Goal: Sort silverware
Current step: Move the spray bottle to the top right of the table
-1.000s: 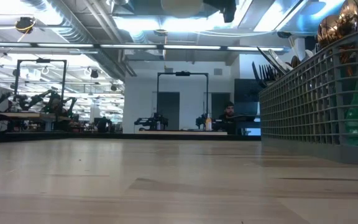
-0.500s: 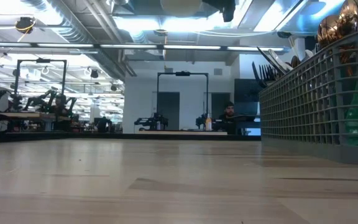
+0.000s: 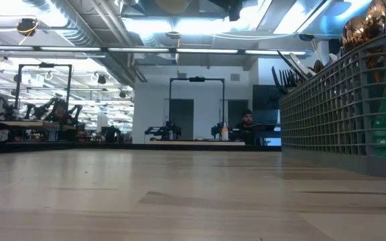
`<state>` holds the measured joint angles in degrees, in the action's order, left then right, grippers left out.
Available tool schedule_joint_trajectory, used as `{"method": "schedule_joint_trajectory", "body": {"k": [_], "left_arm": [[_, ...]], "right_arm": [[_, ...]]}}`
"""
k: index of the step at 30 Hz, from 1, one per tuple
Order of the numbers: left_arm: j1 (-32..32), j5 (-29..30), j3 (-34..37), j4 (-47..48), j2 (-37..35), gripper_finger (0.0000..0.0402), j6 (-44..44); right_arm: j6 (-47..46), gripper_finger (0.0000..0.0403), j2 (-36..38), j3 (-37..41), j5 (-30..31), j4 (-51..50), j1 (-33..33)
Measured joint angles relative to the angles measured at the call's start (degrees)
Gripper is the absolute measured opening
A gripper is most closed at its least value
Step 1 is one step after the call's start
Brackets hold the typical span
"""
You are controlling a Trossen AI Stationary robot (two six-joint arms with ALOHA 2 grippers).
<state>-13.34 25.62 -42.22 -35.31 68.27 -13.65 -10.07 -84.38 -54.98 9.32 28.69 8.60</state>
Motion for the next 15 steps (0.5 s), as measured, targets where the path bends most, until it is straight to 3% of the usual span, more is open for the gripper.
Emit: {"method": "schedule_joint_trajectory", "body": {"k": [15], "left_arm": [[-0.1,0.1,0.3,0.5,0.3,0.0280,-0.1]], "right_arm": [[-0.2,0.0239,-0.8,-1.0,-3.8,3.2,-1.5]]}}
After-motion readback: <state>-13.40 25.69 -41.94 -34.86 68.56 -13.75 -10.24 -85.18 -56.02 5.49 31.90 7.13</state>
